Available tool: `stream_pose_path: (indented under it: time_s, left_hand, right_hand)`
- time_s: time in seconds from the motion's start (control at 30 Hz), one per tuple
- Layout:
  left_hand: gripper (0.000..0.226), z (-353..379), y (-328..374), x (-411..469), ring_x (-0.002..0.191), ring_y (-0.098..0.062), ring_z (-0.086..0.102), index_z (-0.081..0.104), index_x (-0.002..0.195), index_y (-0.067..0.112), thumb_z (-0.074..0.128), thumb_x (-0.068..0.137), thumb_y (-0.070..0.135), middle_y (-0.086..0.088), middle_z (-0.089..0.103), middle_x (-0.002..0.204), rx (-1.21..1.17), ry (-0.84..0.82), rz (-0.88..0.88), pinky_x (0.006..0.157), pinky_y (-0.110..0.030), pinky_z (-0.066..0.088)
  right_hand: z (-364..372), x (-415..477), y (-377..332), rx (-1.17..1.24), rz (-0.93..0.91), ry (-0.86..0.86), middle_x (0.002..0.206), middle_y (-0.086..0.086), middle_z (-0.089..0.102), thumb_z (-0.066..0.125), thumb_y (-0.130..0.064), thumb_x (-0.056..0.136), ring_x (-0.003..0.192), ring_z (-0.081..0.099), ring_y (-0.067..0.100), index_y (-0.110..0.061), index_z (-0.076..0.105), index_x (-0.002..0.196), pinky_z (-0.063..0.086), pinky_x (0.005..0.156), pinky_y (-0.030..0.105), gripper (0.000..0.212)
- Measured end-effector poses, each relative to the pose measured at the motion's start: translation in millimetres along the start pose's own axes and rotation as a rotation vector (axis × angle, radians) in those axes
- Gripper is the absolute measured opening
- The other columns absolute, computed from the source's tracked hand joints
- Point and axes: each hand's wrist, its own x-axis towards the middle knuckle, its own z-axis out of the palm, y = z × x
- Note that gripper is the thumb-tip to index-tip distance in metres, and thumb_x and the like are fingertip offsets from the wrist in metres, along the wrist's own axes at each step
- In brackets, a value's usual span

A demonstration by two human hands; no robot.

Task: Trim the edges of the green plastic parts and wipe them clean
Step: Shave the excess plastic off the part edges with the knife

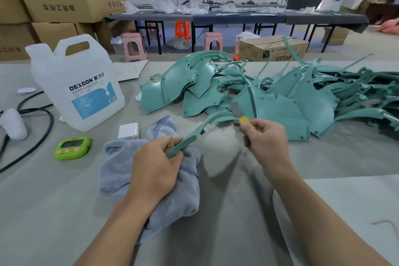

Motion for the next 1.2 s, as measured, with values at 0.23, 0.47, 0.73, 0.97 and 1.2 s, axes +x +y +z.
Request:
stream_pose_path:
  time_s: [0.23,0.47,0.73,0.97,1.2]
  left_hand:
    - [0.053,1.6,-3.7,6.5,0.065,0.017,0.053,0.037,0.058,0.044,0.072,0.083,0.012,0.045,0.051,0.065,0.307,0.053,0.04,0.05,-0.013,0.023]
    - [0.024,-3.5,-6.8,12.3,0.063,0.002,0.056,0.051,0.081,0.042,0.071,0.075,0.029,0.024,0.062,0.072,-0.005,0.331,-0.03,0.052,-0.011,0.034]
    - [0.034,-15.3,-5.8,21.6,0.068,-0.022,0.074,0.07,0.1,0.019,0.068,0.079,-0.008,-0.006,0.078,0.09,-0.653,0.185,-0.539,0.051,-0.031,0.056]
    - [0.039,-21.6,-7.1,24.0,0.056,-0.024,0.069,0.073,0.108,0.025,0.059,0.087,-0.005,-0.012,0.077,0.085,-0.724,-0.099,-0.665,0.041,-0.03,0.05]
    - [0.04,-20.4,-10.9,25.0,0.057,-0.024,0.07,0.073,0.108,0.026,0.06,0.086,-0.005,-0.012,0.078,0.088,-0.724,-0.097,-0.665,0.042,-0.03,0.05]
  right_hand:
    - [-2.9,7.3,14.5,-0.287,0.194,0.127,0.039,-0.002,0.043,0.063,-0.037,0.09,0.049,0.041,0.027,-0.01,0.05,0.05,0.035,0.05,0.034,0.05]
    - [-11.7,2.4,7.8,0.072,0.173,0.187,0.047,-0.002,0.053,0.06,-0.028,0.082,0.047,0.041,0.016,-0.01,0.062,0.062,0.035,0.053,0.03,0.026]
    - [-9.8,-9.7,-5.7,-0.162,-0.2,0.295,0.06,0.003,0.053,0.056,-0.029,0.099,0.058,0.046,0.02,-0.018,0.054,0.072,0.036,0.056,0.032,0.029]
    - [-6.2,-12.3,-7.4,-0.206,-0.332,0.221,0.071,-0.01,0.059,0.056,-0.021,0.102,0.061,0.049,0.008,-0.035,0.057,0.077,0.034,0.055,0.012,0.029]
    - [-4.8,-13.8,-6.1,-0.317,-0.329,0.225,0.058,-0.009,0.055,0.06,-0.022,0.101,0.069,0.053,0.007,-0.023,0.068,0.089,0.035,0.058,0.008,0.014]
